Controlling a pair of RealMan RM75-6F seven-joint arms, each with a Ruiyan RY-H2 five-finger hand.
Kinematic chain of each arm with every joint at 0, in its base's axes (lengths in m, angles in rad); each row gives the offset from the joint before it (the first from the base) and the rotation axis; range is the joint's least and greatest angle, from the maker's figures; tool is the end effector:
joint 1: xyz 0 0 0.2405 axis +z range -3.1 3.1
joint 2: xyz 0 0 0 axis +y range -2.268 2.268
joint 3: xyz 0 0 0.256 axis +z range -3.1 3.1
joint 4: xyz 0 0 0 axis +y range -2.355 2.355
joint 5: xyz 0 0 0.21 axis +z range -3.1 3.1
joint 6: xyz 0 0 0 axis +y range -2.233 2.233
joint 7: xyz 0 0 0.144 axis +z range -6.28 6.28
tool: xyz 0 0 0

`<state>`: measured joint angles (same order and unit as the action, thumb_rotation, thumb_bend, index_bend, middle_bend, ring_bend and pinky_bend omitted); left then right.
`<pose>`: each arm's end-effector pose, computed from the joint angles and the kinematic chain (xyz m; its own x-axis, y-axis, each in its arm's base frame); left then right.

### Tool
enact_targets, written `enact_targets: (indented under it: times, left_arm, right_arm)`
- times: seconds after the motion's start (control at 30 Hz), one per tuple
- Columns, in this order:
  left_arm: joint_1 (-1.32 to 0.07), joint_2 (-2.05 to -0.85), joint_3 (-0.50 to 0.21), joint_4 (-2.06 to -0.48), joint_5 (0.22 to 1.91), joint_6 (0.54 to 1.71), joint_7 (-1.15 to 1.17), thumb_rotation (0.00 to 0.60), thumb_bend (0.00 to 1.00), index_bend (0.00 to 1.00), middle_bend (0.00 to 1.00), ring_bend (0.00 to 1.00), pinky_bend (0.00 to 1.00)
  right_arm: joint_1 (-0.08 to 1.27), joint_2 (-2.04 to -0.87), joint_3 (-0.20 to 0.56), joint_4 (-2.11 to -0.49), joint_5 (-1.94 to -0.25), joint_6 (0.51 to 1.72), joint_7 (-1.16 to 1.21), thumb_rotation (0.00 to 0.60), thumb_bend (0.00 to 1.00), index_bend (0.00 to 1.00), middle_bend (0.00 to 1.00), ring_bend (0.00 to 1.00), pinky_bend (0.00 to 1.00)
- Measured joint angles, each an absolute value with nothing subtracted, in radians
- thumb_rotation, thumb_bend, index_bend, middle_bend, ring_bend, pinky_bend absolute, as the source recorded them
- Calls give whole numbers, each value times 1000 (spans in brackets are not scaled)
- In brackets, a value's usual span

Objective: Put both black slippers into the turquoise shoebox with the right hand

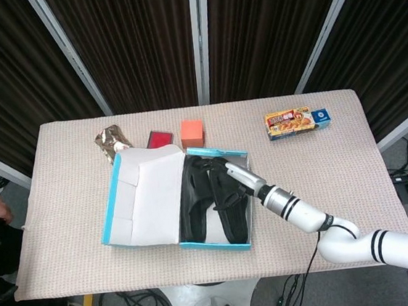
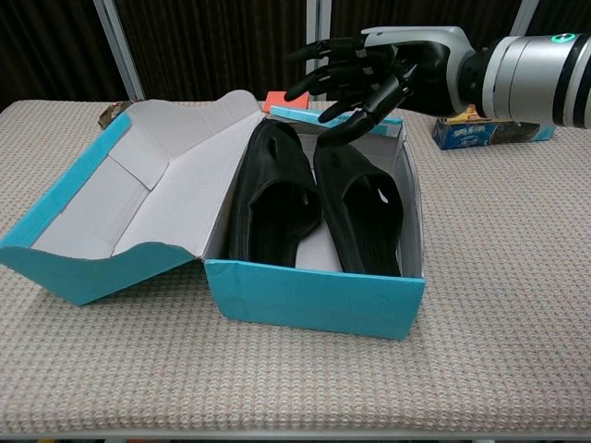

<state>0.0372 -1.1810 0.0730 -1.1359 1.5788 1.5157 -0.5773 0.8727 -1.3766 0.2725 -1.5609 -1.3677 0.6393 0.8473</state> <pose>-0.4044 0.1140 0.1798 0.2371 0.1314 0.9626 0.9664 0.0696 -0.2475 -0.0813 -0.3592 0.0086 -0.2783 -0.7160 0.6402 -0.8542 -0.1203 -0.5059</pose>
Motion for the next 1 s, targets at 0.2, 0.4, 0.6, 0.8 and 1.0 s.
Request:
enact_targets:
  times: [0.2, 0.4, 0.6, 0.8, 1.0]
  left_arm:
    - [36, -1178, 68, -1145, 1575, 1518, -567, 600, 0, 94, 162, 51, 81]
    - [33, -1180, 60, -1154, 1576, 1527, -549, 600, 0, 94, 161, 51, 81]
    - [34, -1177, 52, -1168, 1575, 1545, -524, 600, 0, 94, 162, 51, 81]
    - [38, -1173, 47, -1189, 1580, 1568, -495, 600, 0, 95, 162, 51, 81]
    - [44, -1165, 49, -1224, 1594, 1591, -446, 600, 0, 95, 162, 51, 81]
  right_arm:
    - [827, -1348, 267, -1604, -1434, 779, 800, 600, 0, 91, 204, 6, 174]
    - [741, -1291, 238, -1654, -1491, 959, 521, 600, 0, 91, 169, 0, 168]
    - [599, -1202, 171, -1721, -1519, 1123, 139, 600, 0, 92, 113, 0, 124]
    - [379, -1153, 59, -1731, -1546, 1356, -117, 600, 0, 83, 101, 0, 90]
    - [185, -1159, -55, -1618, -1582, 1535, -133, 600, 0, 48, 81, 0, 65]
